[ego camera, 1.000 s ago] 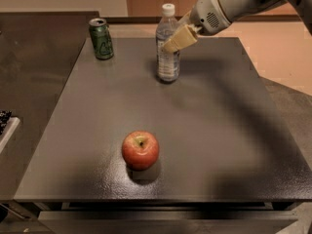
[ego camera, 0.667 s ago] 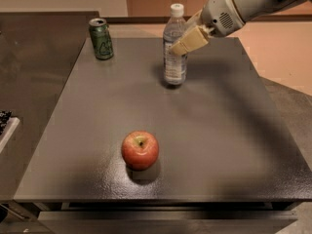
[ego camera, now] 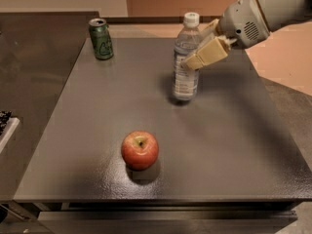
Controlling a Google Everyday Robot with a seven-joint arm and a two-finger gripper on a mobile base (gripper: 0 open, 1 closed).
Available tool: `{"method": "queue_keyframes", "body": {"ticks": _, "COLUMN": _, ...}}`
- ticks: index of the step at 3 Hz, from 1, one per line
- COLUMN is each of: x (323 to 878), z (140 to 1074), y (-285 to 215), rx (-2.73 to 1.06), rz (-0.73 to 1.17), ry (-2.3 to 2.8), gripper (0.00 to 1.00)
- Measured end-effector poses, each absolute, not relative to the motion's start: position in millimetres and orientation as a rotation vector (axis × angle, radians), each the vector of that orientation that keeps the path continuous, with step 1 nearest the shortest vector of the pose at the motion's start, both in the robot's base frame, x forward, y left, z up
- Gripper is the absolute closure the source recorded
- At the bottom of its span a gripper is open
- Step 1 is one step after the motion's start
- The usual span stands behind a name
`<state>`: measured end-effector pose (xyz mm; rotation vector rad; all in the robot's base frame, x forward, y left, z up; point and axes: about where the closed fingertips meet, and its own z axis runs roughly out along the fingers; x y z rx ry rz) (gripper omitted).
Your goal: Move blue plastic bottle near apple
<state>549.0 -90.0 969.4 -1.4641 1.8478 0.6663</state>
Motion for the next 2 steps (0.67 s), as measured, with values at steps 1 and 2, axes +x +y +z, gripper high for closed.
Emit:
{"method": "queue_keyframes", "body": {"ticks": 1, "x": 520, "z": 969, "y": -97, "rx": -1.477, "rz": 0.708, "ry": 1.841, "gripper": 1.00}}
{"method": "queue_keyframes", "body": {"ticks": 2, "x": 499, "z": 963, "y": -97, "rx": -1.495, "rz": 0.744, "ry": 1.837, "gripper": 1.00}}
